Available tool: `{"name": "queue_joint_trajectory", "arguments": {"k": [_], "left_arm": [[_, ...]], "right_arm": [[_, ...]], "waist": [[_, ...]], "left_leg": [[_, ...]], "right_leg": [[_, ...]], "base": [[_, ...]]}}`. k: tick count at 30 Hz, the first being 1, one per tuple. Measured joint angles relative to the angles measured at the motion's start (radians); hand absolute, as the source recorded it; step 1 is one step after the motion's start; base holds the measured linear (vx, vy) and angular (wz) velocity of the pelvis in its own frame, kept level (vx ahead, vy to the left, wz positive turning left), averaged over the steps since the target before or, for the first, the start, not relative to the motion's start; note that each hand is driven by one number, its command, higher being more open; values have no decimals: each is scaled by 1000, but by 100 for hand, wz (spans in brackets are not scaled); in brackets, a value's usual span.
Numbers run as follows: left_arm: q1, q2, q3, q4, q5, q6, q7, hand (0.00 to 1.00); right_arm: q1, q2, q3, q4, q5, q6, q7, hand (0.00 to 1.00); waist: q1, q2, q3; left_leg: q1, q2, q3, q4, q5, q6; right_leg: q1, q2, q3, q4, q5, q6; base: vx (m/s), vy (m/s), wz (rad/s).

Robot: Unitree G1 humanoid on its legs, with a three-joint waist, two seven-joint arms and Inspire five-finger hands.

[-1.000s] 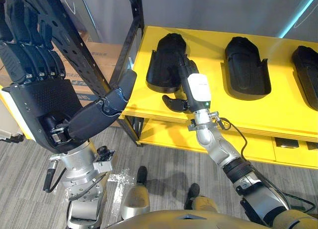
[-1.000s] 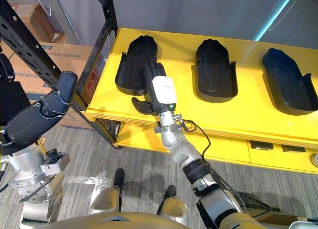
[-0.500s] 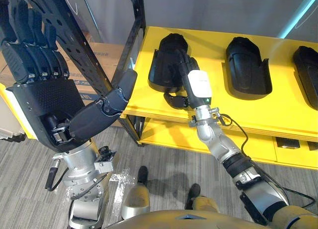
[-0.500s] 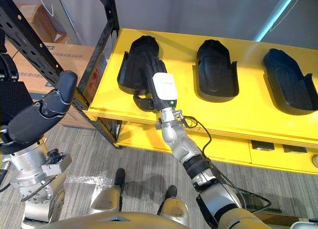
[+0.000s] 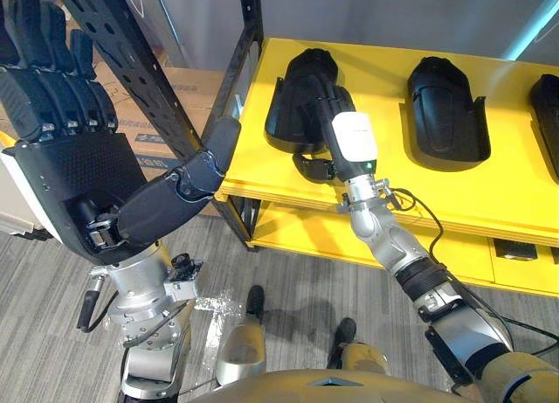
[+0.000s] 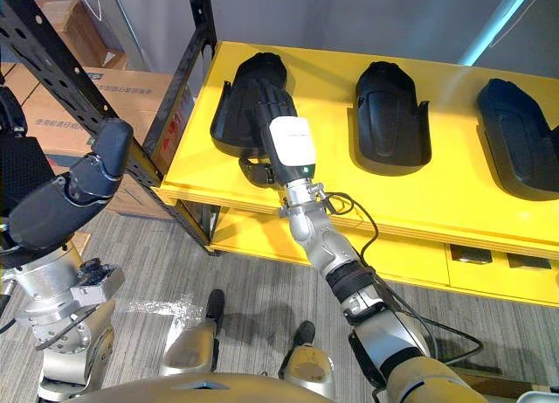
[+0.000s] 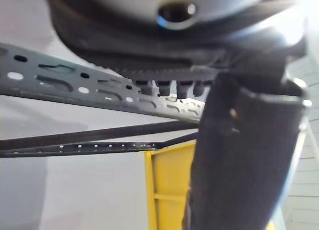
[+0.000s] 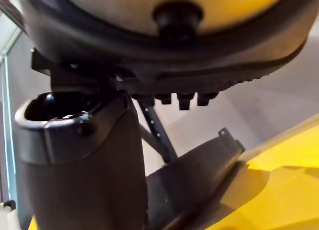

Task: Walk over and take three plastic housings, then place them on the shelf

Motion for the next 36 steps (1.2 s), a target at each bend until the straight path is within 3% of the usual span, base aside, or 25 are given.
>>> {"name": "queue_joint_trajectory", "arguments": {"k": [9,13,16,21,22,25,30,34,36], "left_arm": [[1,0,1,0,0,0,-6,100],[4,0,4,0,0,0,-5,100],[12,1,32,0,0,-1,0,100],[48,2,67,-1,0,-3,2,100],[46,4,79,-1,-8,-4,-1,100],[46,8,89,-1,-12,-5,13,100],[50,8,168,-2,3,-3,83,100],[92,-20,273,-3,88,17,156,100],[143,-40,374,-2,172,58,228,100]], "right_arm": [[-26,-14,6,31,3,-43,4,100],[49,-27,1,-61,3,-52,39,100],[189,-52,-6,-220,6,-96,65,100],[357,-85,-45,-462,11,-273,74,100],[376,-92,-93,-516,15,-326,73,100],[412,-83,-222,-586,108,-374,63,100],[465,-29,-399,-617,218,-368,37,100],[540,16,-554,-617,249,-339,9,100],[589,43,-661,-616,254,-317,-34,100]], "waist": [[2,-3,2],[7,-4,3],[13,-6,2],[-8,-16,-2],[-14,-23,-9],[-20,-42,-35],[-34,-54,-90],[-37,-40,-113],[-40,-26,-131]], "left_leg": [[0,0,-1,0,0,0],[2,0,2,0,-2,1],[11,0,12,0,-5,0],[36,2,44,0,-25,0],[38,4,53,-1,-26,0],[42,4,61,-1,-30,1],[56,2,72,-1,-38,3],[70,3,73,-4,-49,6],[69,3,75,-4,-53,3]], "right_leg": [[1,0,0,-1,0,0],[1,0,2,-2,2,-3],[5,0,11,-3,4,1],[12,0,39,-6,4,1],[10,2,47,-9,4,2],[14,3,52,-18,7,6],[24,1,61,-21,7,6],[40,1,62,-26,-2,5],[43,3,61,-38,0,8]], "base": [[0,0,0],[0,0,0],[19,-16,-10],[21,-12,-17],[-5,-13,-13],[1,-11,-8],[15,-9,-6],[0,0,0],[0,0,0]]}}
